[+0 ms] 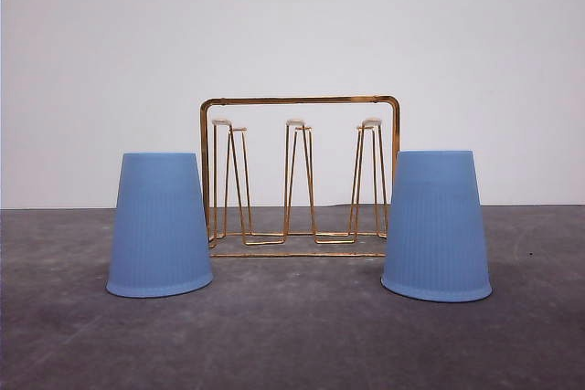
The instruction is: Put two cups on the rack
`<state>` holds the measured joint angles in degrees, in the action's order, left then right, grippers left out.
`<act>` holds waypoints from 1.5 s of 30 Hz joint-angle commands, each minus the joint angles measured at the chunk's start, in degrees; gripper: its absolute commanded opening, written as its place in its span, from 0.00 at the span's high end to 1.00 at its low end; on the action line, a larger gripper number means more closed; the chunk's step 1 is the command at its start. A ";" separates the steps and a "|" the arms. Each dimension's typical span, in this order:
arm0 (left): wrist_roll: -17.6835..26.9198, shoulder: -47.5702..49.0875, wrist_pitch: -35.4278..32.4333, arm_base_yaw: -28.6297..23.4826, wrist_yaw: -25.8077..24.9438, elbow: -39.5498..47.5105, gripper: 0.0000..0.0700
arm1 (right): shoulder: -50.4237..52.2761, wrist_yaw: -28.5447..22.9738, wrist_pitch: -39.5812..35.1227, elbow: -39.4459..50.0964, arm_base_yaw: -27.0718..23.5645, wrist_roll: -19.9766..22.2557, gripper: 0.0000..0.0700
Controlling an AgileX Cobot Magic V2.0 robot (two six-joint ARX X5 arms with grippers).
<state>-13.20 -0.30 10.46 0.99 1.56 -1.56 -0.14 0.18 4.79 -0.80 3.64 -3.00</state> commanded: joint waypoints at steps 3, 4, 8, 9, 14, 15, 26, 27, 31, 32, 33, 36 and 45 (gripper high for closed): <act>-14.97 0.11 -0.66 0.04 -0.18 -0.30 0.97 | -0.07 -0.22 -3.98 -0.22 -0.02 -12.58 1.00; -16.83 0.11 -0.84 0.04 -0.64 -0.88 0.97 | -0.07 -0.22 -4.41 -0.67 -0.02 -14.74 1.00; -17.89 0.10 -1.16 0.04 -3.08 -4.91 0.99 | -0.07 -0.20 -3.79 -4.34 -0.02 -17.56 1.00; -17.89 0.04 -0.43 0.04 -3.06 -6.48 0.99 | -0.07 -0.22 -3.16 -5.75 -0.02 -17.64 1.00; -17.59 -2.96 11.45 0.04 -1.16 -17.63 0.98 | -1.29 -1.93 7.72 -16.06 -0.07 -18.04 1.00; -17.36 -4.23 14.57 0.04 -1.14 -20.03 0.98 | -2.00 -2.16 10.89 -18.46 -0.07 -18.05 1.00; -5.32 -23.24 35.27 0.04 -15.64 -37.29 0.99 | -16.44 7.88 32.46 -34.51 -0.07 -9.54 1.00; -3.83 -24.81 35.96 0.05 -17.53 -38.03 0.99 | -17.77 9.57 32.40 -34.60 -0.07 -8.09 1.00; 3.68 -30.97 37.52 0.18 -23.38 -40.75 0.98 | -22.88 15.95 32.00 -34.60 -0.02 -2.21 1.00; 5.66 -32.19 37.79 0.27 -24.12 -41.23 0.98 | -24.08 16.91 32.02 -34.60 -0.02 -0.65 1.00; 7.39 -33.26 37.89 0.70 -24.68 -41.64 0.98 | -25.20 17.82 32.11 -34.60 -0.01 0.80 1.00; 10.98 -34.97 37.24 3.72 -24.76 -42.35 0.96 | -27.38 18.33 31.79 -34.60 1.42 2.37 1.00; 25.26 -35.32 33.40 14.71 -24.70 -43.19 0.93 | -27.82 17.55 31.08 -34.60 8.76 7.79 0.99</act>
<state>7.79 -35.39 44.47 15.41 -22.86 -43.68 -27.77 17.93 36.47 -34.85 12.12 2.82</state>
